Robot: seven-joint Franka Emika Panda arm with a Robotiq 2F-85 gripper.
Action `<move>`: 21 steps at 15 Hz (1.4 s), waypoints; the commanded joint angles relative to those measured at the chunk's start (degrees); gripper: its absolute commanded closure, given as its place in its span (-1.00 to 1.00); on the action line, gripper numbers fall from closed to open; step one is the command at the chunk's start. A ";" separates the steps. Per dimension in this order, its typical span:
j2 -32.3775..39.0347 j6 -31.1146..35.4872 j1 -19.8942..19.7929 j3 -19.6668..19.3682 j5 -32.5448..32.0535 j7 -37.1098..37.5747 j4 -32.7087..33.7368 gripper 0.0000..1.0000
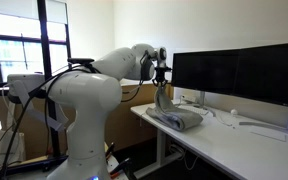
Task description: Fold the pants in half
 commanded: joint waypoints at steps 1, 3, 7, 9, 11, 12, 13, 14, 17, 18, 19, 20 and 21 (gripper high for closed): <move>1.93 1.64 0.81 1.13 0.87 -0.04 -0.68 0.83; 3.31 2.07 2.00 1.08 0.47 0.12 -0.49 0.83; 3.97 1.36 4.93 0.76 0.07 0.65 -0.33 0.83; 3.88 1.14 5.62 0.72 0.22 0.60 -0.31 0.83; 3.88 0.86 5.82 0.51 0.25 1.04 -0.50 0.83; 3.91 0.85 5.76 0.53 0.34 1.12 -0.47 0.83; 3.93 0.69 5.58 0.54 0.44 1.25 -0.53 0.83; 3.91 0.61 5.50 0.50 0.44 1.33 -0.53 0.83; 3.86 0.62 4.93 0.61 0.72 1.42 -0.45 0.02; 3.82 0.50 4.80 0.65 0.79 1.47 -0.48 -0.02; 3.79 0.52 4.75 0.57 0.68 1.49 -0.49 -0.12; 3.77 0.58 4.68 0.51 0.60 1.47 -0.52 -0.26; 3.74 0.60 4.56 0.51 0.61 1.47 -0.57 -0.37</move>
